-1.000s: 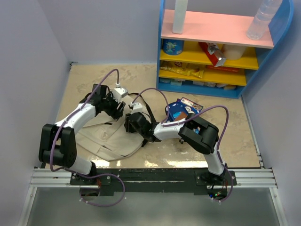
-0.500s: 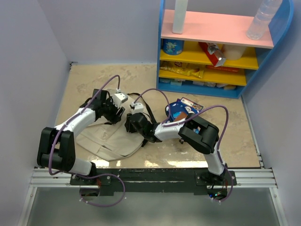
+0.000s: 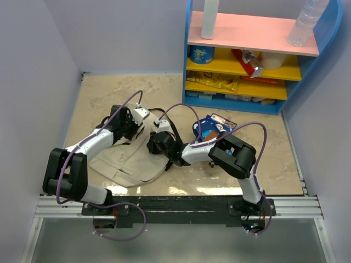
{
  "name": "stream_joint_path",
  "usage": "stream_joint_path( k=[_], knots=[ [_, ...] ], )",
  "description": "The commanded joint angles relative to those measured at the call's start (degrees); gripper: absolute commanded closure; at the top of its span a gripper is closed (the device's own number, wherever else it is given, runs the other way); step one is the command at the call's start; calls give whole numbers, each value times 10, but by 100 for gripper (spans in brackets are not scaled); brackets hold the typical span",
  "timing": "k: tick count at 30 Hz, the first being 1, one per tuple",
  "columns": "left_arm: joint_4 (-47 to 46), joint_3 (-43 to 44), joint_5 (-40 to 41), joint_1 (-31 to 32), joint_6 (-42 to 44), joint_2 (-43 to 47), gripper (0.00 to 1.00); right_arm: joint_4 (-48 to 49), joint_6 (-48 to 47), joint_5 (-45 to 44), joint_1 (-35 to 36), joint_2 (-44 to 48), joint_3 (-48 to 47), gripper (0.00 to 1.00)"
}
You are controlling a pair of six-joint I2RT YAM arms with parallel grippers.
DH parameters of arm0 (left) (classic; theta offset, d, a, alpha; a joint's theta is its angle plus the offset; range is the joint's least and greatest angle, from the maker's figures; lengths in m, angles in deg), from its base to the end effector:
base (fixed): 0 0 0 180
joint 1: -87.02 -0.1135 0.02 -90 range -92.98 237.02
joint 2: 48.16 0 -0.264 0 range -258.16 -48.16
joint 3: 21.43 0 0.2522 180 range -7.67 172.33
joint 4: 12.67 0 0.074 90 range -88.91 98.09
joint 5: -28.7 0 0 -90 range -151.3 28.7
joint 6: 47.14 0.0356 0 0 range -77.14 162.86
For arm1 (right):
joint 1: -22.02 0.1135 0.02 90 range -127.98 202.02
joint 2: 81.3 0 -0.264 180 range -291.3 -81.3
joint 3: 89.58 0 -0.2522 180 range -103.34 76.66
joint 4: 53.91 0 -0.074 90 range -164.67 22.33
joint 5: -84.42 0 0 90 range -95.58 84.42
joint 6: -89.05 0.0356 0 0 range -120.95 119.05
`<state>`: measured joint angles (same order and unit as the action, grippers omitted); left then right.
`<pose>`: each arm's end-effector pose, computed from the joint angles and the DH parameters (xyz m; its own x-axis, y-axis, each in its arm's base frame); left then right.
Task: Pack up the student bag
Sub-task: Unzip the student bag at the center of the board.
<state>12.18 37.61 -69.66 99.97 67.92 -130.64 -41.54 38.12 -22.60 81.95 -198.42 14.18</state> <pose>0.2810 -0.0699 0.1934 -0.5252 0.5508 -0.6487 0.5944 0.7829 0.1835 0.2225 0.3634 0.1318 -0.6260 0.1216 -0.7703 -0.3917 0.8051 0.4454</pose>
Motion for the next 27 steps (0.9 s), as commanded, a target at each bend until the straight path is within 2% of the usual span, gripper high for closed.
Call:
stream_joint_path(
  k=[1,6,9,11,13,21,25,27],
  knots=[
    [-30,0,21,0,5,6,72,-94,10,22,4,-18,33,76],
    [-18,8,-17,1,-7,-3,71,-97,8,23,3,-17,33,77],
    [9,20,-55,2,-9,-12,67,-100,7,22,3,-17,34,78],
    [27,23,-74,5,-15,-12,61,-99,7,22,3,-16,36,78],
    [24,11,-64,13,-20,-4,53,-98,7,22,3,-18,36,79],
    [3,-19,-39,45,-20,18,40,-100,5,21,2,-17,32,80],
    [-23,-37,15,54,-18,17,40,-100,5,22,2,-16,32,80],
    [-47,-44,41,54,-10,19,45,-100,5,22,2,-14,33,80]
  ],
)
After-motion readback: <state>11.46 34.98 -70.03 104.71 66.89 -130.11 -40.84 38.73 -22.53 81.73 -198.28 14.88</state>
